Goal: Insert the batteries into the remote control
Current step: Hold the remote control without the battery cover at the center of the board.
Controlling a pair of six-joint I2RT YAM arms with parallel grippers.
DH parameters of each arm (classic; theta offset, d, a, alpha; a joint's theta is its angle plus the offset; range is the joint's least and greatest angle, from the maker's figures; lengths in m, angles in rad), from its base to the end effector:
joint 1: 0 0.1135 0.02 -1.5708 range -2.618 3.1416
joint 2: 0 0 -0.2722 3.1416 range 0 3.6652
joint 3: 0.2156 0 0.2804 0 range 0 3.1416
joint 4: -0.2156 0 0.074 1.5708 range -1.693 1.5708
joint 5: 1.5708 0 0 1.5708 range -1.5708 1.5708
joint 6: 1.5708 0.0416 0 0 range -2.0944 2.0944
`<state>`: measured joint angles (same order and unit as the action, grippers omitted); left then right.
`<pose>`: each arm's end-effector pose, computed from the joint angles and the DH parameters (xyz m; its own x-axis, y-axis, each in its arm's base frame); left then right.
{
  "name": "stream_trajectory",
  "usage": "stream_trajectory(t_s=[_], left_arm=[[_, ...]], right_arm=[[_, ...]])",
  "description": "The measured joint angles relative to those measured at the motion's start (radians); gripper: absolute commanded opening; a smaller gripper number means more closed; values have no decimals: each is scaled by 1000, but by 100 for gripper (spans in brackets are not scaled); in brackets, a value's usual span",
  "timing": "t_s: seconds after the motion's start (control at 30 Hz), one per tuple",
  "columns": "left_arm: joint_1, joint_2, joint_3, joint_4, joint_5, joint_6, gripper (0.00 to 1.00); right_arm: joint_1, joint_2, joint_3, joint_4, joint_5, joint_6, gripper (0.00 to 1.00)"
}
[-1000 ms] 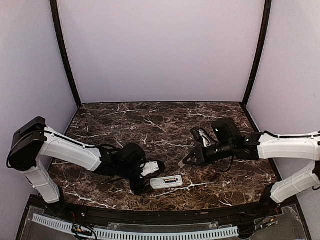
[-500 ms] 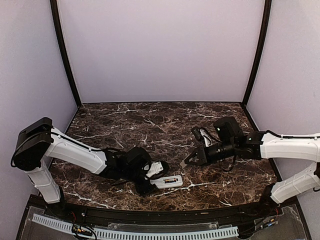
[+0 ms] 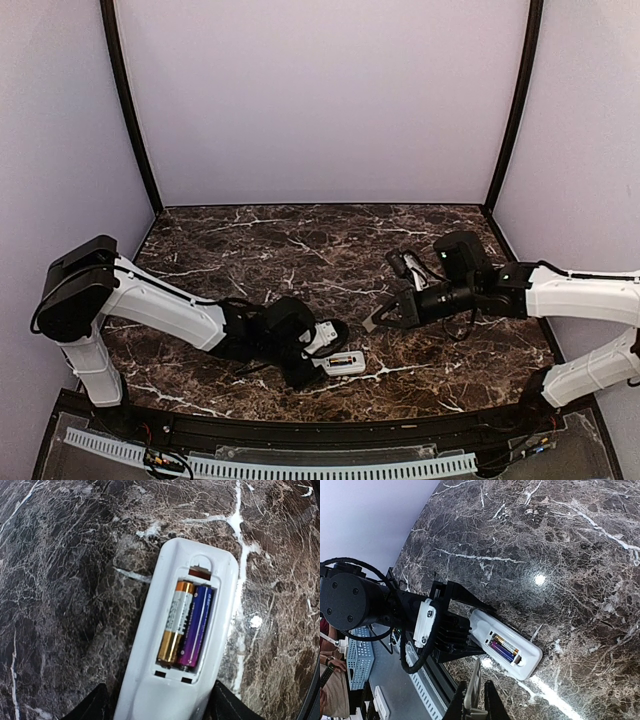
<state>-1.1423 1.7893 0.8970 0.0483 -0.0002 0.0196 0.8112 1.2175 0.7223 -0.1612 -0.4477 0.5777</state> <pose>0.1556 -0.3406 0.1172 -0.2926 0.6878 -0.6644 0.9155 0.4022 0.0132 0.1823 0.2181 0.2235 -0.8380 -0.1675 -0.5194 -0.5159 0.5534 0.6539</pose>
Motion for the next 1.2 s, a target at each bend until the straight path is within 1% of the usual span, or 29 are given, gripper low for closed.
stream_trajectory(t_s=[0.17,0.33,0.5,0.7,0.9,1.03,1.1,1.17,1.2], left_arm=[[-2,0,-3,3,19,16,63],[-2,-27,-45,25,37,25,56],[-2,-63,-89,32,45,24,55],[-4,-74,-95,21,44,16,52],[-6,-90,-109,14,50,-29,50],[-6,-94,-116,22,56,-48,50],[-7,-94,-119,29,56,-55,52],[-8,-96,-122,34,56,-58,59],[-8,-97,-124,35,58,-58,64]], right_arm=[[-2,-18,-30,26,5,34,0],[-2,-18,-43,34,21,64,0],[-2,-18,-53,43,29,89,0],[-2,6,-55,71,26,107,0],[-2,58,-56,143,-3,143,0],[-2,104,-56,178,-32,161,0],[-2,125,-56,193,-47,167,0],[-2,145,-56,207,-60,175,0],[-2,154,-56,216,-64,180,0]])
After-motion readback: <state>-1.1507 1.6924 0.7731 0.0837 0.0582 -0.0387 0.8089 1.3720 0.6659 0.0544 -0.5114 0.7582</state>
